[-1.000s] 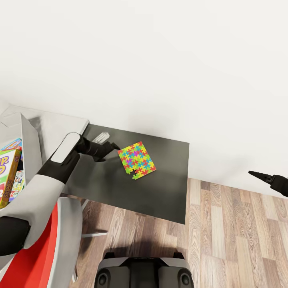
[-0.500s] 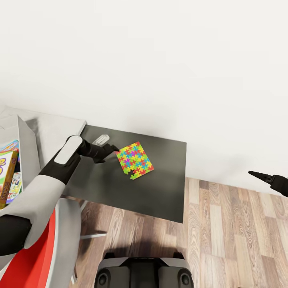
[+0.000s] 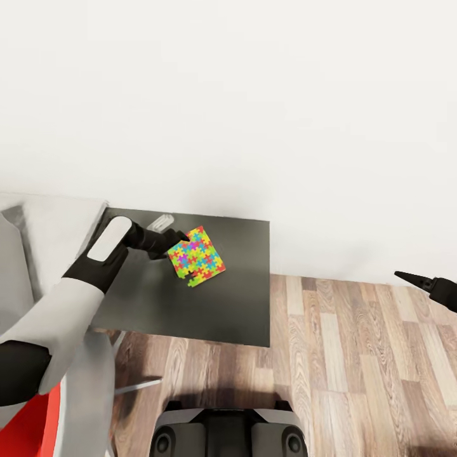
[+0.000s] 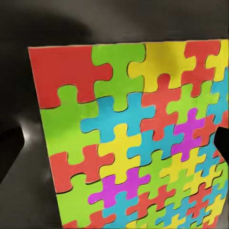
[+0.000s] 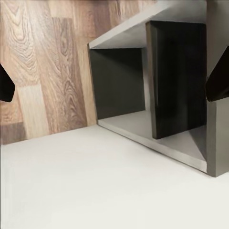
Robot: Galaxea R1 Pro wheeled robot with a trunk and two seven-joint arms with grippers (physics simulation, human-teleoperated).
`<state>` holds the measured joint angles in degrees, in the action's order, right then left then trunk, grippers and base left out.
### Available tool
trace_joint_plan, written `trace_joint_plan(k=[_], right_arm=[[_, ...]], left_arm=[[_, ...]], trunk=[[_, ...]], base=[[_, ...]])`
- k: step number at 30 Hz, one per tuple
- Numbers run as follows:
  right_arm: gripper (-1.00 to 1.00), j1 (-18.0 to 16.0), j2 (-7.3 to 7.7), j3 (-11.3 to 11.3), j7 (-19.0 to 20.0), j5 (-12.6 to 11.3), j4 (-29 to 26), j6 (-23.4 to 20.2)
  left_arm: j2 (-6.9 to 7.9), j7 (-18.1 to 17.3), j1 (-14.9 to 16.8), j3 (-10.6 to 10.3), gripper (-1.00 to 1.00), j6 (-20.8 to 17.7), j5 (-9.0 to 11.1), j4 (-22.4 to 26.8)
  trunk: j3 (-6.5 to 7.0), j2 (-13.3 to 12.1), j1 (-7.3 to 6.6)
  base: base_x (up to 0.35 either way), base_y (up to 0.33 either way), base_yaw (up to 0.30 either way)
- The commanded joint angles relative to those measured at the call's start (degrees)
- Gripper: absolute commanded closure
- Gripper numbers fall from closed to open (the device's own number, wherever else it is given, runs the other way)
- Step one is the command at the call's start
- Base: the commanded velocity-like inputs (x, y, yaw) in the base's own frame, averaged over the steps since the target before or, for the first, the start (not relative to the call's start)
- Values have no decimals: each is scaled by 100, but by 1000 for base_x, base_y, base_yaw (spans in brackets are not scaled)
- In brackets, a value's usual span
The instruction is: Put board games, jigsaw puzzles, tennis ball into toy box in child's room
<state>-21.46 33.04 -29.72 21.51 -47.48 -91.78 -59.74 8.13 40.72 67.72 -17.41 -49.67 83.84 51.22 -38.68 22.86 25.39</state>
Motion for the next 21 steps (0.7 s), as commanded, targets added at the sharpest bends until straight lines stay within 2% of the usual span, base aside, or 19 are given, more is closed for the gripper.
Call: trace_joint_plan(k=[1, 8, 21], right_arm=[[-100, -8, 0, -7, 57, 55, -2, -26], [-100, -8, 0, -14, 57, 55, 0, -26], [-100, -8, 0, -16, 57, 55, -2, -26]], left_arm=[[3, 49, -3, -13, -100, 80, 175, 6], [-13, 38, -9, -10, -100, 80, 170, 3], [-36, 33, -13, -14, -100, 80, 168, 7]], trunk=[[-9, 6, 39], [-9, 6, 39], [-9, 6, 39]], base=[[0, 0, -254], [0, 0, -141], [0, 0, -25]])
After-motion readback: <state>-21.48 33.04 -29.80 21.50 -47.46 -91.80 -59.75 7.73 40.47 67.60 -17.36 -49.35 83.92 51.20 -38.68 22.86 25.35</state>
